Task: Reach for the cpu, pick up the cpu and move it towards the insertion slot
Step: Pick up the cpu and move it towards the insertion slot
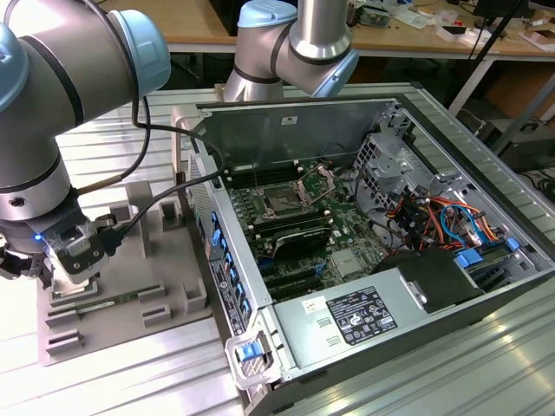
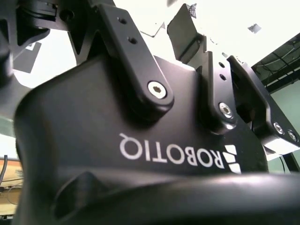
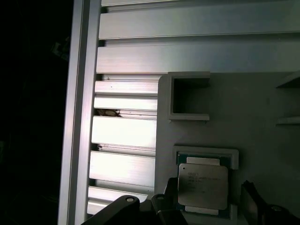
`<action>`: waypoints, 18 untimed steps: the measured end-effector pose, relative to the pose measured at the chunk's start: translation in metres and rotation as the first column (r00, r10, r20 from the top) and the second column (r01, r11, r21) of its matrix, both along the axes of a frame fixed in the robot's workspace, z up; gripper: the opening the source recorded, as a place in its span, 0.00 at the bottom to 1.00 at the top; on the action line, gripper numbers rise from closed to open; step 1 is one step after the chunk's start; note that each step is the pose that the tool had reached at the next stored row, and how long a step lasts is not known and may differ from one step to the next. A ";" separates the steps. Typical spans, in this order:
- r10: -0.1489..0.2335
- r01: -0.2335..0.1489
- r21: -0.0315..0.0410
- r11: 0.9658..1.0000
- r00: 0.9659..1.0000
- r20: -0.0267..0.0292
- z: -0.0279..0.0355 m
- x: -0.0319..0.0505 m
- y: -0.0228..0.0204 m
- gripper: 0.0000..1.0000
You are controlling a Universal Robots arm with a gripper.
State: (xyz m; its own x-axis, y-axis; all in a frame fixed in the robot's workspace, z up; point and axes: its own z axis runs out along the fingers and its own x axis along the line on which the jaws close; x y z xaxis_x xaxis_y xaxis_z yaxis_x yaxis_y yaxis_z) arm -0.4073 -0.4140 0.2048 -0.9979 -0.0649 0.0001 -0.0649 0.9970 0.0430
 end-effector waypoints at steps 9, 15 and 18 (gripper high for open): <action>0.005 -0.005 0.000 1.000 1.000 0.000 -0.0057 -0.0008 0.0034 0.63; 0.026 -0.026 0.000 1.000 1.000 0.000 -0.0079 -0.0017 0.0033 0.63; 0.031 -0.031 0.000 1.000 1.000 0.000 -0.0093 -0.0018 0.0034 0.63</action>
State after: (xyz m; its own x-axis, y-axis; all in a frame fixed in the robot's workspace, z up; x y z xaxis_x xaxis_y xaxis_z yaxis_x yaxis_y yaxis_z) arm -0.4091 -0.4106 0.1955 -0.9954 -0.0963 0.0002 -0.0962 0.9944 0.0430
